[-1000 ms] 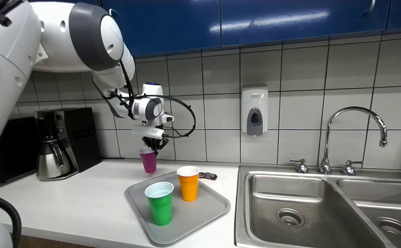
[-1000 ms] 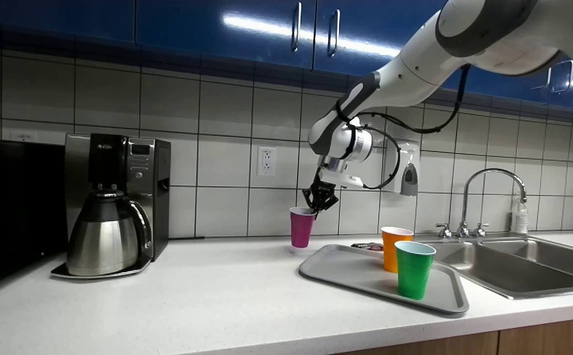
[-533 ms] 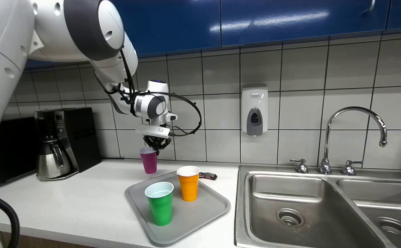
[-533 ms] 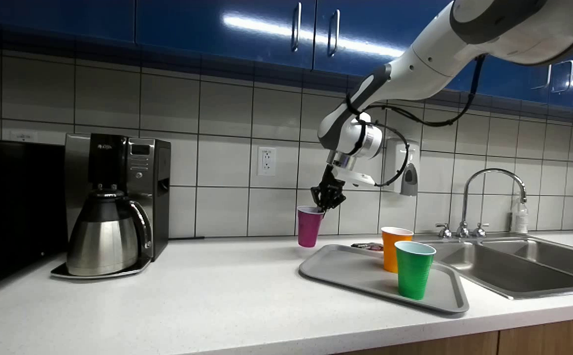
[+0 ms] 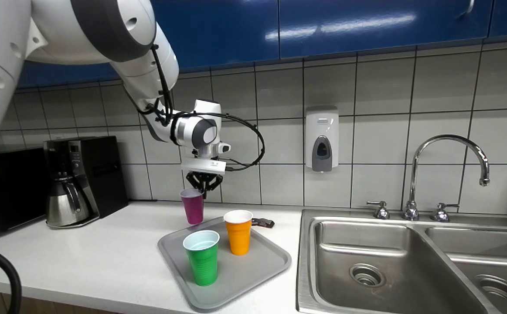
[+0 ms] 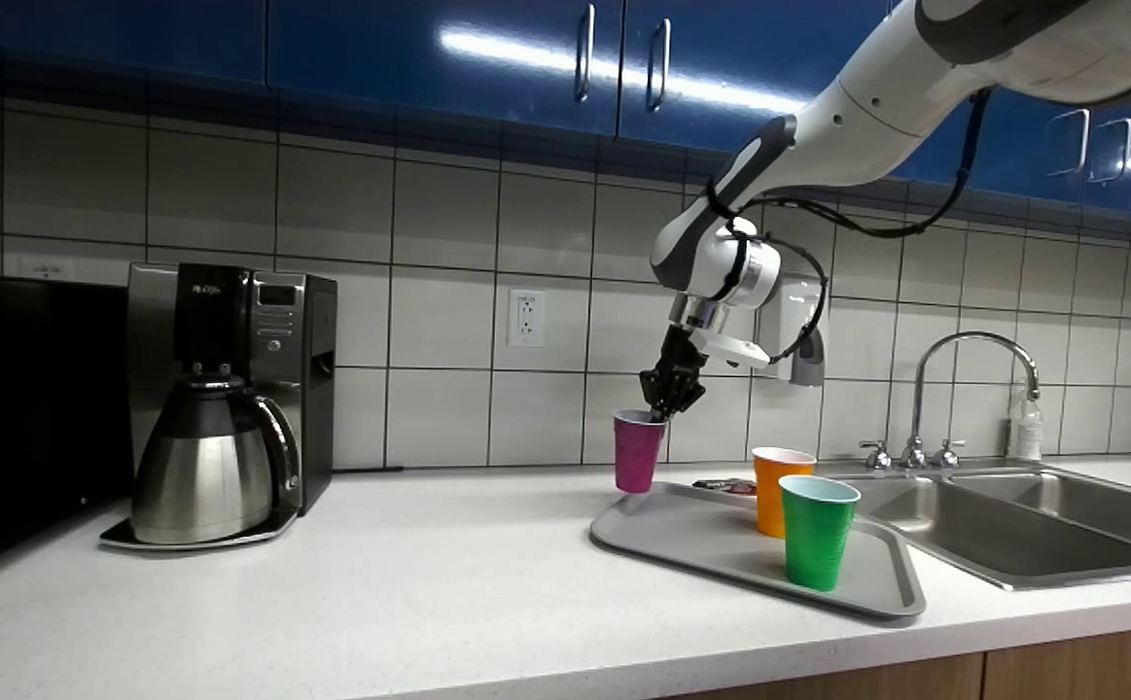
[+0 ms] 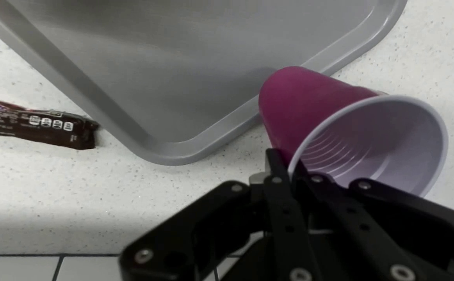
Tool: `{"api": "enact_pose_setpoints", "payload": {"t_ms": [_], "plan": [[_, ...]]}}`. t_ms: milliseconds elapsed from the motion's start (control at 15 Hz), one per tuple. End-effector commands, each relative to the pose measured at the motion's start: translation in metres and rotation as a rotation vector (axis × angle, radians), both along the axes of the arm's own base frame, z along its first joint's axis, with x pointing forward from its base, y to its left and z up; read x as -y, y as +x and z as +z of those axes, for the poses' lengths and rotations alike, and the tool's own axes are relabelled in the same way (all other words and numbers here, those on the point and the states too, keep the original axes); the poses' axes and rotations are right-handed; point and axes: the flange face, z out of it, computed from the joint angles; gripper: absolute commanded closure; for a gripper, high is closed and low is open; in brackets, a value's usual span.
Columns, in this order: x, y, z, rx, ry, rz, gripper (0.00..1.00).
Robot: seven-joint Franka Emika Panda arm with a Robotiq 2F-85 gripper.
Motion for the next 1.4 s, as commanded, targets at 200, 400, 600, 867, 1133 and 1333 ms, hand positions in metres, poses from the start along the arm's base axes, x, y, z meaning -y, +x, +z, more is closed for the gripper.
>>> {"api": "enact_pose_setpoints", "payload": {"t_ms": [200, 400, 600, 867, 1133, 1333], "plan": [[0.003, -0.029, 0.003, -0.038, -0.006, 0.166, 0.99], [0.006, -0.037, -0.001, -0.058, -0.017, 0.217, 0.99], [0.008, -0.043, -0.007, -0.074, -0.028, 0.261, 0.99], [0.009, -0.049, -0.012, -0.085, -0.037, 0.293, 0.99], [0.009, -0.051, -0.018, -0.085, -0.045, 0.310, 0.99], [0.009, -0.053, -0.022, -0.089, -0.050, 0.316, 0.99]]}}
